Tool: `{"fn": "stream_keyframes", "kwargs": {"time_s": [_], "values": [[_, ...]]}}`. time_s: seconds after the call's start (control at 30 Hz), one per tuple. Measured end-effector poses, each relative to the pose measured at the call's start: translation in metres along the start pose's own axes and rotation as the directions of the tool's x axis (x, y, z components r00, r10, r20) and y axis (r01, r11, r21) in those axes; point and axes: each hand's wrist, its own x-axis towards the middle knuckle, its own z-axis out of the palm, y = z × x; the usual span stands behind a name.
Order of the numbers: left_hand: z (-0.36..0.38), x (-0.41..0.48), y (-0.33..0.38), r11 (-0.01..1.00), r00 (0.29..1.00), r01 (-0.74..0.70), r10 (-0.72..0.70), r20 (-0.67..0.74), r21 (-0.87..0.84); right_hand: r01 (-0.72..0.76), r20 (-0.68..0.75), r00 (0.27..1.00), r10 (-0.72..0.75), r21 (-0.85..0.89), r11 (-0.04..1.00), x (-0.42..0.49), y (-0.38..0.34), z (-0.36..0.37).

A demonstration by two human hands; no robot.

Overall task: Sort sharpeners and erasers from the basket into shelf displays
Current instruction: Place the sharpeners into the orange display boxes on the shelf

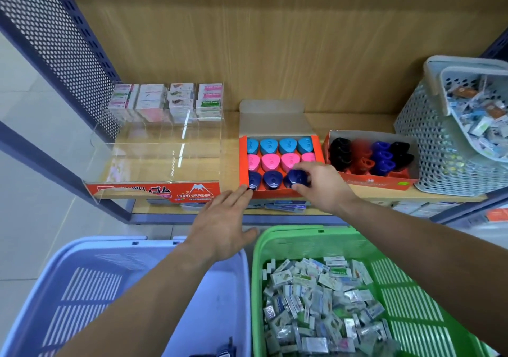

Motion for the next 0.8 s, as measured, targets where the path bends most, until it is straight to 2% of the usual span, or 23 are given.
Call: {"fn": "stream_keyframes", "kwargs": {"time_s": [0.1,0.27,0.33,0.47,0.57,0.67,0.8], "values": [[0.003,0.003,-0.002,1.000,1.000,0.001,-0.001,0.025,-0.007,-0.010,0.069,0.998,0.014,-0.070,0.998,0.002,0.003,0.001],[0.003,0.008,-0.004,0.991,0.999,0.001,0.004,0.035,-0.134,0.023,0.203,0.979,0.017,-0.194,0.981,-0.003,-0.007,0.001],[-0.002,0.007,-0.002,0.988,1.000,0.005,-0.003,0.015,-0.155,0.033,0.187,0.982,0.010,-0.227,0.973,-0.008,-0.015,-0.004],[-0.020,-0.014,0.004,0.979,0.993,-0.005,-0.019,-0.117,-0.203,0.093,0.117,0.991,-0.067,-0.229,0.969,-0.028,-0.055,-0.017],[-0.024,-0.049,-0.004,0.984,0.990,-0.005,-0.021,-0.142,-0.177,0.187,0.163,0.974,-0.159,-0.175,0.967,-0.061,-0.092,-0.014],[-0.008,-0.095,-0.030,0.985,0.992,0.064,-0.080,-0.100,-0.158,0.273,0.241,0.941,-0.238,-0.123,0.954,-0.099,-0.121,0.008],[0.037,-0.158,-0.077,0.980,0.983,0.178,-0.174,0.056,-0.084,0.347,0.387,0.880,-0.274,-0.131,0.929,-0.141,-0.142,0.057]]}}
